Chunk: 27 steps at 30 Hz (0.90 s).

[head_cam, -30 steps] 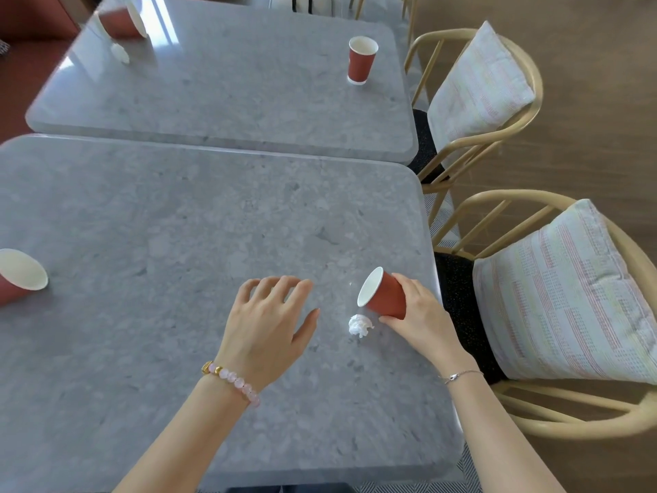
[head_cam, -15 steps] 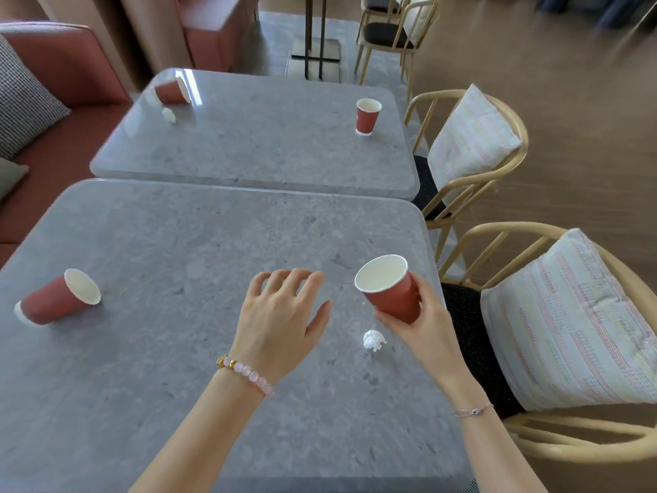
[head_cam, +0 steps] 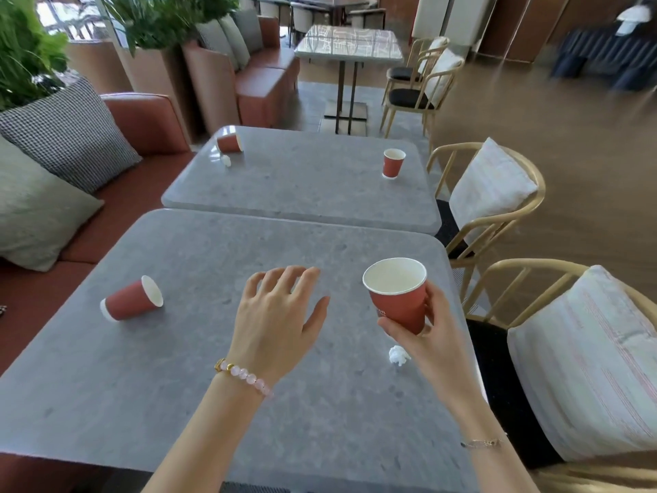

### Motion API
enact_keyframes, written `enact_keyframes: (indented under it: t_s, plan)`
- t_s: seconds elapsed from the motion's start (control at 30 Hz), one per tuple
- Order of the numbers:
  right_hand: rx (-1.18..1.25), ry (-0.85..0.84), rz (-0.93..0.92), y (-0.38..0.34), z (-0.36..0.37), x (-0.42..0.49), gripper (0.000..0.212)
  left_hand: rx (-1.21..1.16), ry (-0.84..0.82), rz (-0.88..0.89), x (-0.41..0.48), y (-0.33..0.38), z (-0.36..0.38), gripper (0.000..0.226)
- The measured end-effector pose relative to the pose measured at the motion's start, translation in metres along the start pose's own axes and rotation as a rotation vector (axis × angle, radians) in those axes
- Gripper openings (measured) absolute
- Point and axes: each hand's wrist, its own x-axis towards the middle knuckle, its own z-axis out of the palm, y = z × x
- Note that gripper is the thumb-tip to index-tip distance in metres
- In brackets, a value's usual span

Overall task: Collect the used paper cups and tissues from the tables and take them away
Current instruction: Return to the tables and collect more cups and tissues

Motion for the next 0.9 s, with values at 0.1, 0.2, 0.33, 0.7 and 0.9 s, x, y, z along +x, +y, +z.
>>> enact_keyframes:
  t_s: [0.1,0.2,0.33,0.7,0.9]
  plan:
    - [0.032,-0.039,0.006,-0.007,0.005,-0.004,0.068,0.015,0.02,-0.029,-0.006,-0.001,-0.01,0.04]
    - [0.091,-0.066,0.009,-0.008,0.015,-0.004,0.063,0.037,0.03,-0.063,-0.013,-0.005,-0.019,0.04]
    - [0.119,-0.126,0.001,-0.011,0.033,-0.004,0.058,0.082,0.032,-0.128,-0.028,-0.015,-0.033,0.04]
    - [0.141,-0.331,-0.013,-0.036,0.102,-0.006,0.057,0.151,0.066,-0.3,-0.07,-0.065,-0.058,0.04]
    - [0.149,-0.379,-0.013,-0.048,0.155,-0.006,0.058,0.15,0.062,-0.337,-0.08,-0.113,-0.062,0.04]
